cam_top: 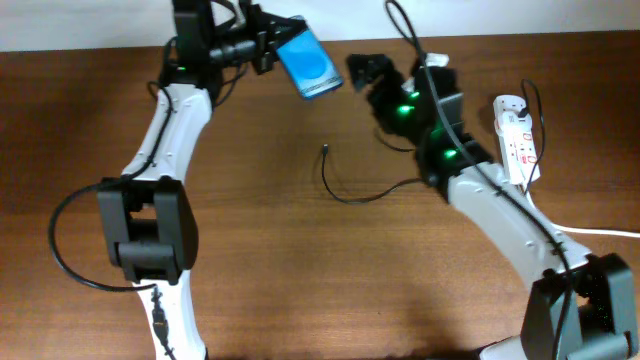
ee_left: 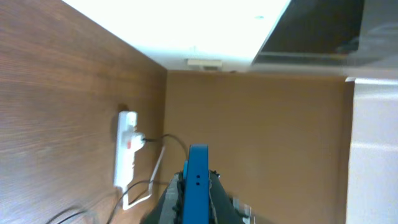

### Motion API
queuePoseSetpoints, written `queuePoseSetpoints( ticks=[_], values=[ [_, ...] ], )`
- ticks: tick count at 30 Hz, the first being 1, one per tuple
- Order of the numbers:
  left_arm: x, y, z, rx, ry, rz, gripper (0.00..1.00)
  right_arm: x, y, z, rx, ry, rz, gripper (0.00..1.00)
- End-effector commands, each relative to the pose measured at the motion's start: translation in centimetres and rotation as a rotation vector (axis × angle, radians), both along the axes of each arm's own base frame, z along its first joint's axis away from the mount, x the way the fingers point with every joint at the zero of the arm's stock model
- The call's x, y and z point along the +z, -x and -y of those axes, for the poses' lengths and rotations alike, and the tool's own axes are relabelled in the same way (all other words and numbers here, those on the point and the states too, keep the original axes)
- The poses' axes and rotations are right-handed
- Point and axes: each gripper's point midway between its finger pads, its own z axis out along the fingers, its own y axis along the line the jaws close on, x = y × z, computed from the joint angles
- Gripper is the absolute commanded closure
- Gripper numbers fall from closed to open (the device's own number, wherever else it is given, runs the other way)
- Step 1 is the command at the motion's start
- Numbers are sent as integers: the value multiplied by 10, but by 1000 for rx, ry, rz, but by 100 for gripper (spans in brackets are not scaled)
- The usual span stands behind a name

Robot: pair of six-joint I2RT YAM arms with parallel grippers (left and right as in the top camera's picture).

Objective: Plug charger to phone and switch on socket
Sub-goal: 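Raise the phone upright with the left gripper, bottom port facing down, then grasp the black USB-C cable end with the right gripper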

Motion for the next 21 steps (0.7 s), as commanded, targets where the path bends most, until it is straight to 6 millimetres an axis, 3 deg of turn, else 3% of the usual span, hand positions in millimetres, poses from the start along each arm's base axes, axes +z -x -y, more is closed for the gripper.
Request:
queuePoseSetpoints(
  ticks=[1,3,6,9,11,15,21],
  values=[
    [-6,16,-38,-120,-32,106,100,-16,10,39,152,177,26,1],
    [-12,22,-49,-139,-39,107,100,-31,17,48,197,255,3,0],
    [-9,36,-57,-210,-1,119,100,-50,30,43,275,358,-42,5],
    [0,48,-70,-273,56,139,100,-77,34,24,387,419,-147,12],
    [3,51,-81,-287,70,163,100,-94,30,0,464,433,-225,27],
    [-7,51,-77,-279,61,153,100,-122,27,-41,519,417,-286,43],
    [-16,47,-78,-244,45,110,100,-175,30,-57,513,400,-407,58]
  ],
)
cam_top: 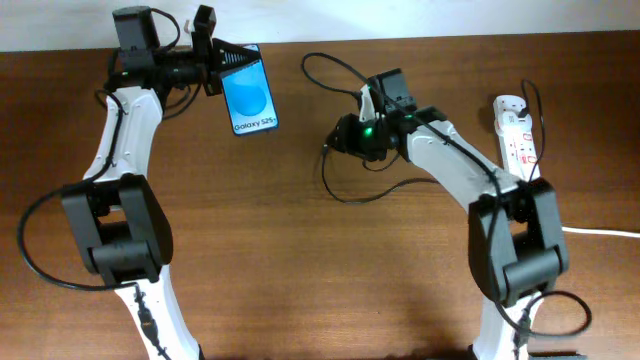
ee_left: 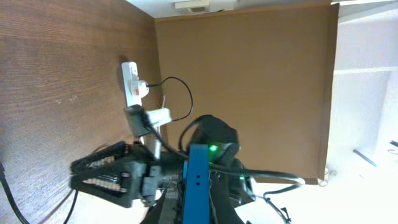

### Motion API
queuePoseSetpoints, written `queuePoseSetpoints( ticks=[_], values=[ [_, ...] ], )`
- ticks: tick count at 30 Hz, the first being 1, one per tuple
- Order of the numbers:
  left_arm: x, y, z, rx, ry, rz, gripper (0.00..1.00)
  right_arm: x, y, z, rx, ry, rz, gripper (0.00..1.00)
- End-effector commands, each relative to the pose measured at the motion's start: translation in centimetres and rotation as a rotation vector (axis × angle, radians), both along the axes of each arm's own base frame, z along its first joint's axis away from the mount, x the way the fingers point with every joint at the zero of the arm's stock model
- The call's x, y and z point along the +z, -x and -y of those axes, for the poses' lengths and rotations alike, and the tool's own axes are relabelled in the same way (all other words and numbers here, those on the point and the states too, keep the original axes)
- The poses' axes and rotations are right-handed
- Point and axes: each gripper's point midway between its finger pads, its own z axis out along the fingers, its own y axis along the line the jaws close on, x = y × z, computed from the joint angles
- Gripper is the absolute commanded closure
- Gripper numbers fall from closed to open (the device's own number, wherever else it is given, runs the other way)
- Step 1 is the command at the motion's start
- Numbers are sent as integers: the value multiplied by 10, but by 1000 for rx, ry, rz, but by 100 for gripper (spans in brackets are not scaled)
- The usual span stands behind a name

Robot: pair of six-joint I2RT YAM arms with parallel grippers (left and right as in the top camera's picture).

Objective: Plug charger to phone and switch on socket
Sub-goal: 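Grasp the black USB-C cable end with the right gripper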

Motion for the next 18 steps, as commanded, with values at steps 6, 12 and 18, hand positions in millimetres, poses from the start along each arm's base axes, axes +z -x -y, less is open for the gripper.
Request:
queuePoseSetpoints(
  ticks=[6,12,18],
  values=[
    [-2,0,0,-5,1,10,100,-43,-4,-15,-16,-14,-72,61],
    [-3,-1,-1,1,-3,10,100,-63,-4,-27,8,-21,-71,61],
    [-3,-1,-1,0,-3,10,100,-69,-3,-32,21,-23,-72,62]
  ],
)
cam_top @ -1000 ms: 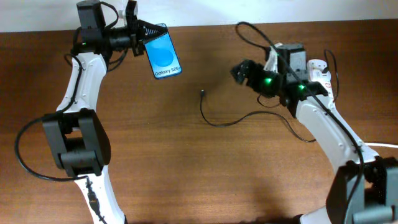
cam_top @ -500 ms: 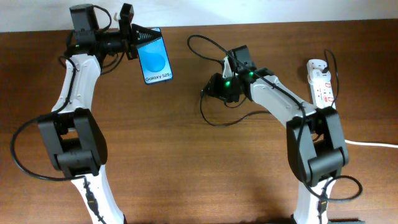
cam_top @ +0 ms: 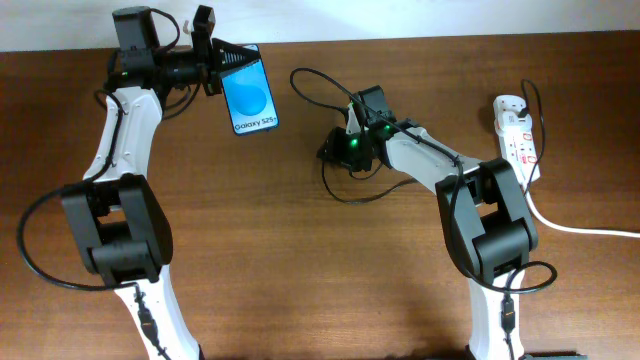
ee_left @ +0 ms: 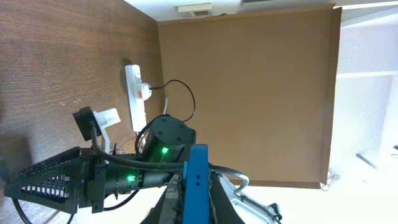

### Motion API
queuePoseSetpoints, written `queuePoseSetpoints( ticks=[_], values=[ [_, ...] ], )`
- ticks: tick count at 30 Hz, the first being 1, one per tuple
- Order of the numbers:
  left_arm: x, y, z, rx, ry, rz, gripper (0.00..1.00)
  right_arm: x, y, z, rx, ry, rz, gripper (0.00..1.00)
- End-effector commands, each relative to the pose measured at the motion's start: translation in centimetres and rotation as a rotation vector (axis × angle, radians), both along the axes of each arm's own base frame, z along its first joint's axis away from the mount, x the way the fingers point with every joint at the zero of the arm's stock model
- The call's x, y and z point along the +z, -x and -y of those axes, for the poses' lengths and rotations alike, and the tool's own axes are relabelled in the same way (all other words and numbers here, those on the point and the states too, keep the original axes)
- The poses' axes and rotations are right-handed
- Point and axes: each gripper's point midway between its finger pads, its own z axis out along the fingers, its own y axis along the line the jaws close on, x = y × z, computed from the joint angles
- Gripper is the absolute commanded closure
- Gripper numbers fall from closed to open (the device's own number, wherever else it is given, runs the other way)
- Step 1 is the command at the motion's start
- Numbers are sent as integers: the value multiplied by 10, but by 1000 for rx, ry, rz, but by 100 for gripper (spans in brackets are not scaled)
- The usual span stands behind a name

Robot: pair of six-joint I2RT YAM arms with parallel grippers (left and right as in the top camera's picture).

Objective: Plug charger to phone and switch on socket
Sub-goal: 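Grasp the black USB-C cable end with the right gripper, then lift the cable plug with the right gripper under the phone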

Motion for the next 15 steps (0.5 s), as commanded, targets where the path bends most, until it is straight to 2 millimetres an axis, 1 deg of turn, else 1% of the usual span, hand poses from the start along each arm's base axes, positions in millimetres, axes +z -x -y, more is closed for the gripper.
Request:
queuePoseSetpoints(
  ticks=[1,3,5,9,12,15],
  values=[
    [-1,1,0,-12,6,13,100,-10,3,-9,21,-6,-18,62],
    [-1,1,0,-12,5,13,100,-14,5,-12,26,-10,-28,62],
    [-1,1,0,-12,5,13,100,-16,6,-12,25,-12,-36,65],
    [-1,1,0,-12,5,13,100,-16,6,-12,21,-13,-38,69],
    [-1,1,0,-12,5,13,100,-16,5,-13,21,-15,-34,70],
    [-1,1,0,-12,5,13,100,-25,5,-12,2,-14,-56,71]
  ],
)
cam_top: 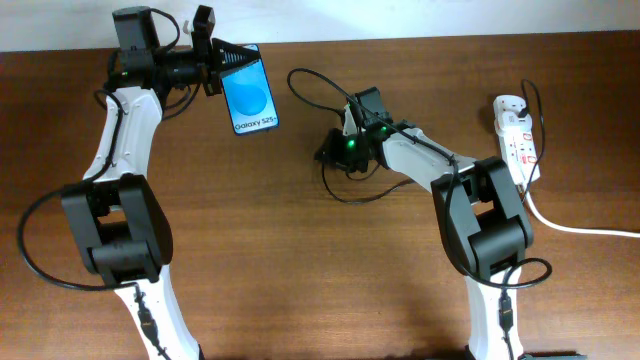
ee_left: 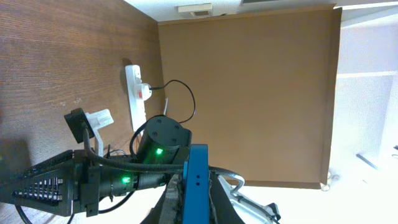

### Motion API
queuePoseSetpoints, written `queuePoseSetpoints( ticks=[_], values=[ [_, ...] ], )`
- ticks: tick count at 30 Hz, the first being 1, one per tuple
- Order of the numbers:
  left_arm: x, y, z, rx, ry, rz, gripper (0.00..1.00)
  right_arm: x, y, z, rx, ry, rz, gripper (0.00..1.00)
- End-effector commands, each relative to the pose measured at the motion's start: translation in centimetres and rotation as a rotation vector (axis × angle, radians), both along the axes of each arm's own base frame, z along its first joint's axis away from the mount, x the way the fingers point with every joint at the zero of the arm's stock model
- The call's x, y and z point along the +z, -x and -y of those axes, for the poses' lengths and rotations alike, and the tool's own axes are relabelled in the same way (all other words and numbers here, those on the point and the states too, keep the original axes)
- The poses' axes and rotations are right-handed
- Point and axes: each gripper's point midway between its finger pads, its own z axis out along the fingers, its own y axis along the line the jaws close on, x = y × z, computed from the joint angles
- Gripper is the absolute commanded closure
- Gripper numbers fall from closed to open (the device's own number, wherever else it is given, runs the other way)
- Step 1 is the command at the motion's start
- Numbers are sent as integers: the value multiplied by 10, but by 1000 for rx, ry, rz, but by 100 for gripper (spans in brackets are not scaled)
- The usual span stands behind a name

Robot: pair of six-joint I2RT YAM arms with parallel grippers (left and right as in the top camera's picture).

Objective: Plug charger to phone and switch on socket
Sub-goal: 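Lift the cable plug with the right gripper under the phone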

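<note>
A blue phone (cam_top: 249, 92), screen up and reading "Galaxy S25", is held above the back left of the table, with my left gripper (cam_top: 224, 60) shut on its top end. In the left wrist view the phone (ee_left: 198, 180) shows edge-on between the fingers. The black charger cable (cam_top: 341, 196) curls on the table at centre. My right gripper (cam_top: 329, 152) is down over the cable's free end, which is hidden; its jaws are too dark to read. The white socket strip (cam_top: 516, 132) lies at the far right.
A white lead (cam_top: 585, 229) runs from the socket strip off the right edge. A black wire (cam_top: 308, 75) loops behind my right arm (ee_left: 155, 140). The wall runs close behind the table's back edge.
My right arm has shifted slightly to the left at the cable's end. The phone and my left gripper are where they were.
My left gripper first held the phone tilted at the back centre while my right gripper was raised beside it. Then the phone was at the back left, screen up, and my right gripper was low near the cable's end. It has stayed over that end since.
</note>
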Motion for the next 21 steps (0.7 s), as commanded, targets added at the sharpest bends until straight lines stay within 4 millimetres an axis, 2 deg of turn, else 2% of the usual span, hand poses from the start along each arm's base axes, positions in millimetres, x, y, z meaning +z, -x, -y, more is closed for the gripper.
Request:
queuePoseSetpoints(
  ticks=[1,3,4,6,8,11,12,14,17,21],
  values=[
    [-1,1,0,-13,6,13,100,-23,5,-3,-9,15,-49,76],
    [-1,1,0,-13,6,13,100,-24,3,-1,-17,13,-51,82],
    [-1,1,0,-13,6,12,100,-23,2,1,-21,10,-54,88],
    [-1,1,0,-13,6,13,100,-16,0,4,-10,-22,-49,96],
    [-1,1,0,-14,7,13,100,18,-4,9,57,-83,19,96],
    [-1,1,0,-14,7,13,100,98,5,19,226,-145,202,96],
    [0,3,3,-26,11,13,100,134,19,19,304,-174,277,96],
    [0,4,7,-36,13,18,100,183,48,18,409,-212,364,96],
    [0,6,13,-47,12,17,100,220,81,22,453,-243,374,96],
    [1,8,18,-63,17,18,100,231,107,8,521,-279,364,96]
  ],
)
